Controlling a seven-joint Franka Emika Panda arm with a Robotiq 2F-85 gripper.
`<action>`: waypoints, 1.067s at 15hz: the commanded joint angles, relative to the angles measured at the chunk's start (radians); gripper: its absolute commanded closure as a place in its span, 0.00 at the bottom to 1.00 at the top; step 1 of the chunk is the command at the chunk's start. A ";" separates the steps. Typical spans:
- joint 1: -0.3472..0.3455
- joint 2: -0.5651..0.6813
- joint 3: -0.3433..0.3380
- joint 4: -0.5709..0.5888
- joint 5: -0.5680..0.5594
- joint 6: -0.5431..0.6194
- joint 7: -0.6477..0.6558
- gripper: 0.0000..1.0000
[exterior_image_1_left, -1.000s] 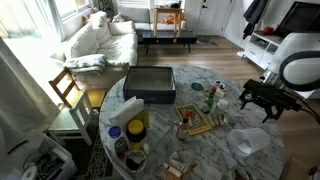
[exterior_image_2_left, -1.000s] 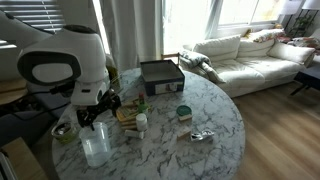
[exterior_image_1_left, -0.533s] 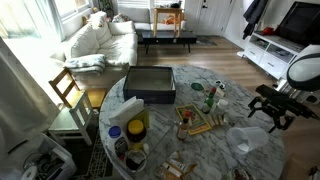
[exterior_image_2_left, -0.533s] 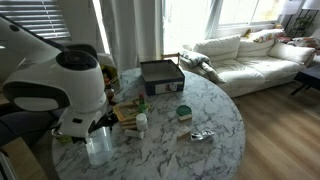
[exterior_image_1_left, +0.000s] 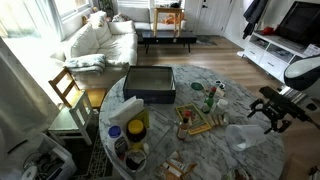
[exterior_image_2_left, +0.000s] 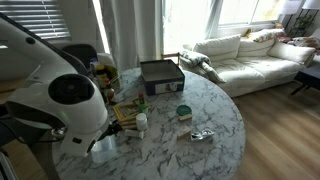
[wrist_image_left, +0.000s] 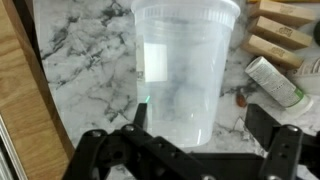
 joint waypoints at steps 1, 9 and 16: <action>0.014 0.076 0.004 0.000 0.126 0.061 -0.075 0.00; 0.005 0.166 0.015 0.001 0.183 0.114 -0.147 0.00; 0.022 0.201 0.030 0.022 0.175 0.128 -0.116 0.26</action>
